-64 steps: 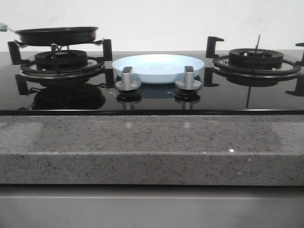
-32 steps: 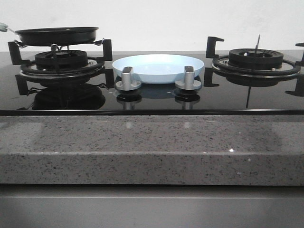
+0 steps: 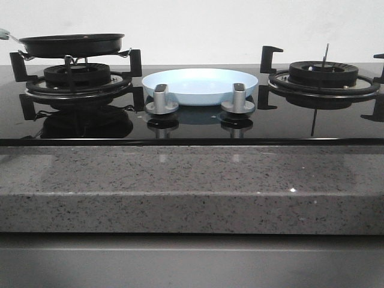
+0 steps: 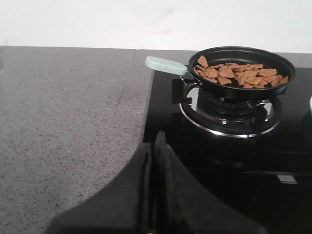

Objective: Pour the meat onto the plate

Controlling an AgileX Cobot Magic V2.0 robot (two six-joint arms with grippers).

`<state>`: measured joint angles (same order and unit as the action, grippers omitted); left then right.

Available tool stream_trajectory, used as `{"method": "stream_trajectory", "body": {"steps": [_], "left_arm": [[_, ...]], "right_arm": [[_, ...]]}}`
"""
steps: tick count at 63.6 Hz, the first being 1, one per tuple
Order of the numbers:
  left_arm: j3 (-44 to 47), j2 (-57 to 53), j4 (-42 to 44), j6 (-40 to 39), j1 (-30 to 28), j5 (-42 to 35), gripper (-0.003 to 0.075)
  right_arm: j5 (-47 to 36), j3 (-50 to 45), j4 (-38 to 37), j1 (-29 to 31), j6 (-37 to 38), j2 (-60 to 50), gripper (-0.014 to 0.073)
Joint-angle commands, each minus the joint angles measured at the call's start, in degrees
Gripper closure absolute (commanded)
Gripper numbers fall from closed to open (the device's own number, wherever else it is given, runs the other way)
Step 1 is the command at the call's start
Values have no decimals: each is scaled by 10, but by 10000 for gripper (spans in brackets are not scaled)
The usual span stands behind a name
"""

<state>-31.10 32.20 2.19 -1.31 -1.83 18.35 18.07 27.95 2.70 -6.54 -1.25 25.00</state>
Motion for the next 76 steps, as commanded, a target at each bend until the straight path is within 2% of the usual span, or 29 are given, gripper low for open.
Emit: {"method": "stream_trajectory", "body": {"steps": [1, 7, 12, 15, 31, 40, 49, 63, 76], "left_arm": [[-21, 5, 27, -3, 0, -51, 564], [-21, 5, 39, -3, 0, -51, 335], [-21, 5, 39, -3, 0, -52, 185], [-21, 5, 39, -3, 0, -53, 146], [-21, 5, 35, -3, 0, -57, 156], [-21, 5, 35, -3, 0, -61, 156], [-21, 5, 35, -3, 0, -61, 156], [-21, 5, 35, -3, 0, -61, 156], [-21, 5, 35, -3, 0, -61, 156]], "right_arm": [[-54, 22, -9, 4, -5, 7, 449], [-56, 22, -9, 4, -5, 7, 214], [-56, 22, -9, 4, -5, 7, 104], [-56, 22, -9, 4, -5, 7, 73], [-74, 24, 1, 4, -5, 15, 74], [-52, 59, 39, 4, -5, 80, 75], [12, 141, 69, 4, -5, 186, 75], [169, 324, 132, 1, -5, 361, 75], [289, 501, 152, -32, -5, 526, 75]]}}
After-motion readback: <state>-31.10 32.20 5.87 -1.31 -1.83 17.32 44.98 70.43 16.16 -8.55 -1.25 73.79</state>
